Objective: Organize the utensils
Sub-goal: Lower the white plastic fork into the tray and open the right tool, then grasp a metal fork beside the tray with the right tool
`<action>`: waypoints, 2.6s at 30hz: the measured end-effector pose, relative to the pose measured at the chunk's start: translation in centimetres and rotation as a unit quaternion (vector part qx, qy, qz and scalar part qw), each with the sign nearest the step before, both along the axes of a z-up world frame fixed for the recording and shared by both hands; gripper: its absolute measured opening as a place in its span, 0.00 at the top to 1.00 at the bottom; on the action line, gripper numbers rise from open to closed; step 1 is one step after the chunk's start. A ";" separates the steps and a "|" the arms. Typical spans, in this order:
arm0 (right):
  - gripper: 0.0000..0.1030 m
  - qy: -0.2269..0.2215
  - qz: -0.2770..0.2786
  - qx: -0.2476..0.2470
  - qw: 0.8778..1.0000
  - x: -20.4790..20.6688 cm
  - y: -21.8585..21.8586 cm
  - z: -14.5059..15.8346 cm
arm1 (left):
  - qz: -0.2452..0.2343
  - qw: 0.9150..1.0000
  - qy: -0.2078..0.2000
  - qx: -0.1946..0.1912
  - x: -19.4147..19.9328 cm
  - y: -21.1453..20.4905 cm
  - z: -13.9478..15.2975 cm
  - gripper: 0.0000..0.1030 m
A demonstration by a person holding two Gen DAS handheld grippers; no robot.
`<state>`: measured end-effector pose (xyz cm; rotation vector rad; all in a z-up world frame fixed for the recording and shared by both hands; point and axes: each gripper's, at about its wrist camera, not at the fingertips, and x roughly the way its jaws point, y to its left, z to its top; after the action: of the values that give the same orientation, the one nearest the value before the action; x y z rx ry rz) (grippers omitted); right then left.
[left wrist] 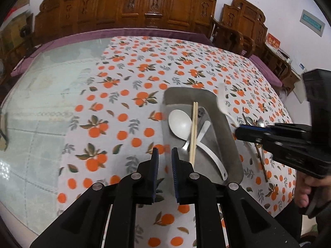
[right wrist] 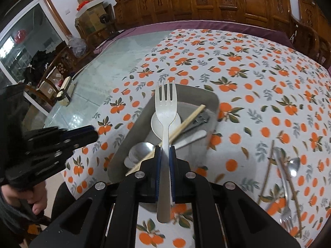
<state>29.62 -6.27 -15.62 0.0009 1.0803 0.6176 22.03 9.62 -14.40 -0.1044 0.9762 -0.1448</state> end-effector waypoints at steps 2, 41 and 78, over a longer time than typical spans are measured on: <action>0.91 0.006 -0.001 0.000 1.000 0.5 0.8 -0.6 | 0.003 1.000 -0.006 0.003 -0.5 0.4 0.5 0.89; 0.78 -0.046 -0.113 -0.075 0.990 -4.7 -21.1 -0.4 | -0.069 0.997 -0.009 0.013 -1.3 -9.9 0.7 0.22; 0.92 -0.018 -0.014 -0.121 0.992 -1.4 -18.1 -5.7 | -0.107 0.993 0.034 0.035 0.4 -17.9 -3.0 0.22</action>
<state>28.23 -24.35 -21.34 -0.2046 1.1122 0.4573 22.43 -8.24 -17.41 0.0594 1.0574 -0.3050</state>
